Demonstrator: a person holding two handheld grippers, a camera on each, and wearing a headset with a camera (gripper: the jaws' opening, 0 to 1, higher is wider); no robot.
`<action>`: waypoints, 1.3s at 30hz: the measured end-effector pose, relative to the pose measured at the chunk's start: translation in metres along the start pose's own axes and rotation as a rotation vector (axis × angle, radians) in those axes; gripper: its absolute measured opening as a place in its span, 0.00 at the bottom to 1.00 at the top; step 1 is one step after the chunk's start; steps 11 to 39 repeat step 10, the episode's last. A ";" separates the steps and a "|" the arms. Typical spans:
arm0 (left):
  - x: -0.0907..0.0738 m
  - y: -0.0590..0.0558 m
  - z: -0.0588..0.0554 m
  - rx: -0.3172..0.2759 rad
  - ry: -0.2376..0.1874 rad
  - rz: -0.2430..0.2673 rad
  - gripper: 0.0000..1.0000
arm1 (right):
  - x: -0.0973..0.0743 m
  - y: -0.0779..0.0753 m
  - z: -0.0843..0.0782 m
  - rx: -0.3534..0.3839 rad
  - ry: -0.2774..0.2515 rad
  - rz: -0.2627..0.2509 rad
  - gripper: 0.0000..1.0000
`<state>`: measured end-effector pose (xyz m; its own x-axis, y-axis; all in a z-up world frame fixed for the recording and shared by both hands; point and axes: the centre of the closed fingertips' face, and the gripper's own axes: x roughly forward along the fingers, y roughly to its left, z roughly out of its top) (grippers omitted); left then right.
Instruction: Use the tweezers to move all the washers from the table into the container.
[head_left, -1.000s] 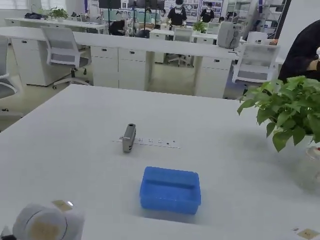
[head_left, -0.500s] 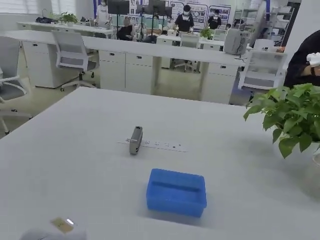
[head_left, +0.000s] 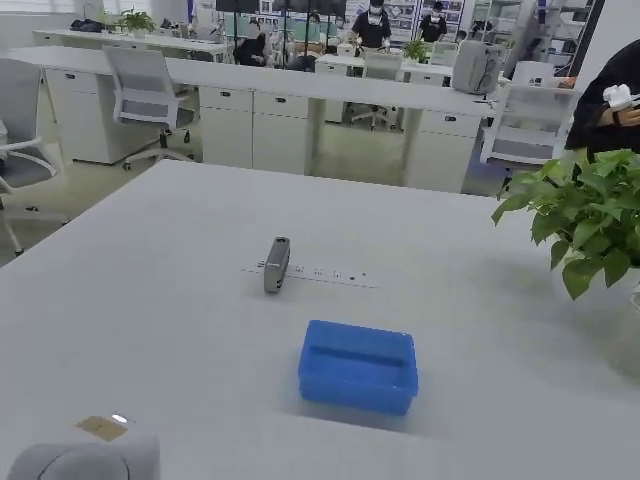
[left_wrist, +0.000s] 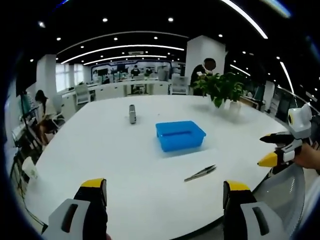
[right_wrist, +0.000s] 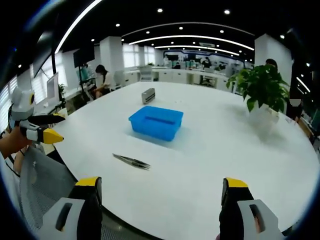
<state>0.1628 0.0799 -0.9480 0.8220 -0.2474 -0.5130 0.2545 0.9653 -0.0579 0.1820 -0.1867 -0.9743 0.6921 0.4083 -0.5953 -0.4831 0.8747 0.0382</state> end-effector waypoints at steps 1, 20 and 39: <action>-0.002 0.000 0.000 -0.007 0.000 0.003 0.99 | 0.000 -0.001 -0.001 0.015 0.001 0.002 0.99; -0.007 0.006 -0.008 0.007 -0.009 0.073 0.85 | 0.002 0.003 -0.010 0.049 0.054 0.025 0.99; -0.007 0.006 -0.008 0.007 -0.009 0.073 0.85 | 0.002 0.003 -0.010 0.049 0.054 0.025 0.99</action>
